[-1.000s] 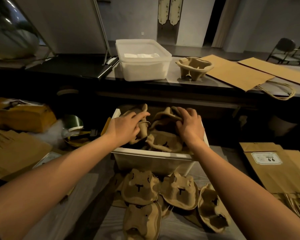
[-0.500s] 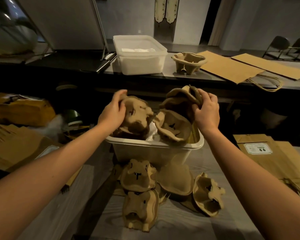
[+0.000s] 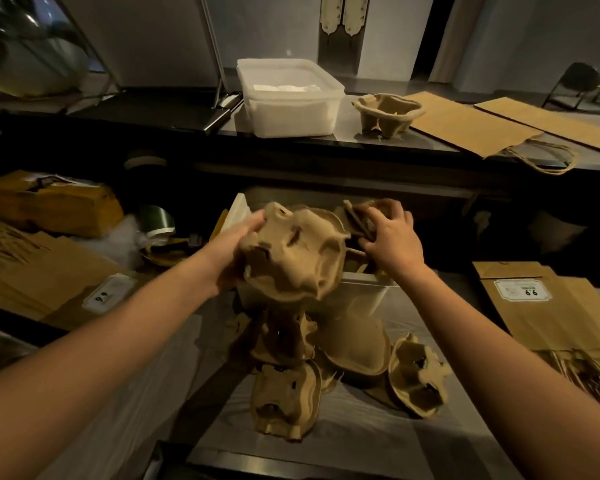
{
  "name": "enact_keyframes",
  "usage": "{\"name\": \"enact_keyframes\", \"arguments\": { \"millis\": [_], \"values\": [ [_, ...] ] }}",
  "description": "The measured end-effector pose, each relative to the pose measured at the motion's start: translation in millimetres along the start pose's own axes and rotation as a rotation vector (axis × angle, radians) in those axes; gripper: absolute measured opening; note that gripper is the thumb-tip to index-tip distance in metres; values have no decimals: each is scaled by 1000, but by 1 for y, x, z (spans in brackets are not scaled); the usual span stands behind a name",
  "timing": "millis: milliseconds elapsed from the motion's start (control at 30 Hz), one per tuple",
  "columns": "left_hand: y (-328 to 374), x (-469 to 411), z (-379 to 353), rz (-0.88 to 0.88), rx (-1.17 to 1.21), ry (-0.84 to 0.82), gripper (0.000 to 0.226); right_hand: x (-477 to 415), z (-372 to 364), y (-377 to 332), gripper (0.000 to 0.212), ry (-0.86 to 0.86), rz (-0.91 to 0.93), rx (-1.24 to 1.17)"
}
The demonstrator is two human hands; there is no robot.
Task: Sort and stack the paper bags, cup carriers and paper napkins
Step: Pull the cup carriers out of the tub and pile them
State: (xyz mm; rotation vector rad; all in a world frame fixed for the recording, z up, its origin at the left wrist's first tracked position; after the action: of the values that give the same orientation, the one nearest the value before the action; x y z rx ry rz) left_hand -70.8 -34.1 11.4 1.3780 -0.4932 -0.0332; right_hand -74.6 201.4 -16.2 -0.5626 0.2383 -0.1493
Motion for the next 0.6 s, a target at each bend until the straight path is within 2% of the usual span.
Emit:
{"name": "enact_keyframes", "arguments": {
  "millis": [67,167,233,267,333,400,600],
  "values": [
    [-7,6,-11,-48,-67,-70,23,3,0,-1,57,-44,-10,-112],
    [-12,13,-21,-119,-231,-131,22,20,7,-6,40,112,89,-309],
    [-18,15,-27,-143,-224,-169,26,39,13,-11,25,183,140,-483],
    [-22,14,-31,-138,-204,-189,28,49,15,-11,19,146,143,-582],
    [-27,17,-43,-126,-163,-242,28,67,15,-9,16,-66,96,-756],
    [-36,16,-55,-131,-218,-301,29,83,9,-1,17,-267,60,-775],
    [-48,19,-83,-135,-275,-470,31,112,17,30,23,-217,-3,-788]
  ]
}}
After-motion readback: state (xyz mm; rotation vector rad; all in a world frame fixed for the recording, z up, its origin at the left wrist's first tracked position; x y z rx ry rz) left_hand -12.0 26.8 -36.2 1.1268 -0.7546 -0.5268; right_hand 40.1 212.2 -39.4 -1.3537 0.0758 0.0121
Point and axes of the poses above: each hand's wrist, its own x-axis away from the middle knuckle, its own z-axis out of the back of the hand, y = z × x, the point moved 2 cm from there along -x, towards the middle knuckle, and after that the axes turned 13 degrees about -x, right-handed, at the moved point
